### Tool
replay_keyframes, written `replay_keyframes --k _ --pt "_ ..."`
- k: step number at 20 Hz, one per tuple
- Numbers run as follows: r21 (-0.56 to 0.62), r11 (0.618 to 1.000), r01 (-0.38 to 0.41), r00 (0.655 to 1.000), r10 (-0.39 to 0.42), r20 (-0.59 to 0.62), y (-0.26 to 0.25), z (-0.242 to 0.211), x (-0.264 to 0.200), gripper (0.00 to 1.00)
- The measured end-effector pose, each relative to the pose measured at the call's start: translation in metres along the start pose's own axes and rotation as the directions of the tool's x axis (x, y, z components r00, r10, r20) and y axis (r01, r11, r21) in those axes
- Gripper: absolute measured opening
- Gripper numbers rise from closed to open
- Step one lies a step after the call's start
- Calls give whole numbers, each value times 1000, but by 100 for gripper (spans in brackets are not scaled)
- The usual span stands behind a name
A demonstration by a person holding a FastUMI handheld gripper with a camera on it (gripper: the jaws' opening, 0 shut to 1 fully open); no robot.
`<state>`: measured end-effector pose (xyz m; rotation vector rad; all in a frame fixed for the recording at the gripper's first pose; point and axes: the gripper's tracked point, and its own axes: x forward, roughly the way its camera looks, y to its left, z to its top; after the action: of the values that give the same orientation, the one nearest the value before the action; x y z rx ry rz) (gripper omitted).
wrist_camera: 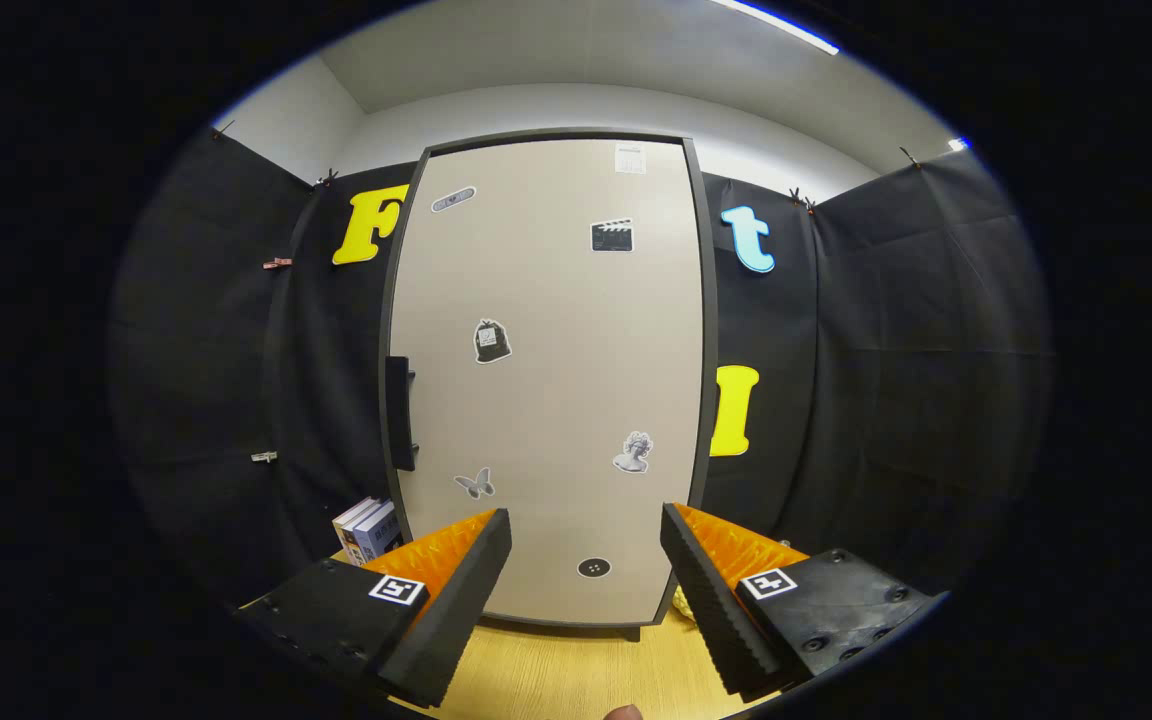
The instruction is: Open the shoe cabinet door, grab the shoes and put them into the shoe cabinet, then close the shoe cabinet door.
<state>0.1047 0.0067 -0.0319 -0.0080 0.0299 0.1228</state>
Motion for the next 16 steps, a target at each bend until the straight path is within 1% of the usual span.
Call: replay_keyframes --k 7,8,9,16 --pt "9 996 -88 996 88 -12 5 -3 -11 98" --pt "8 995 -95 995 95 -10 6 -3 -13 99" --pt "3 995 -98 995 98 -9 12 -2 -5 98" --pt "22 991 -131 991 131 -16 6 -1 -20 98"
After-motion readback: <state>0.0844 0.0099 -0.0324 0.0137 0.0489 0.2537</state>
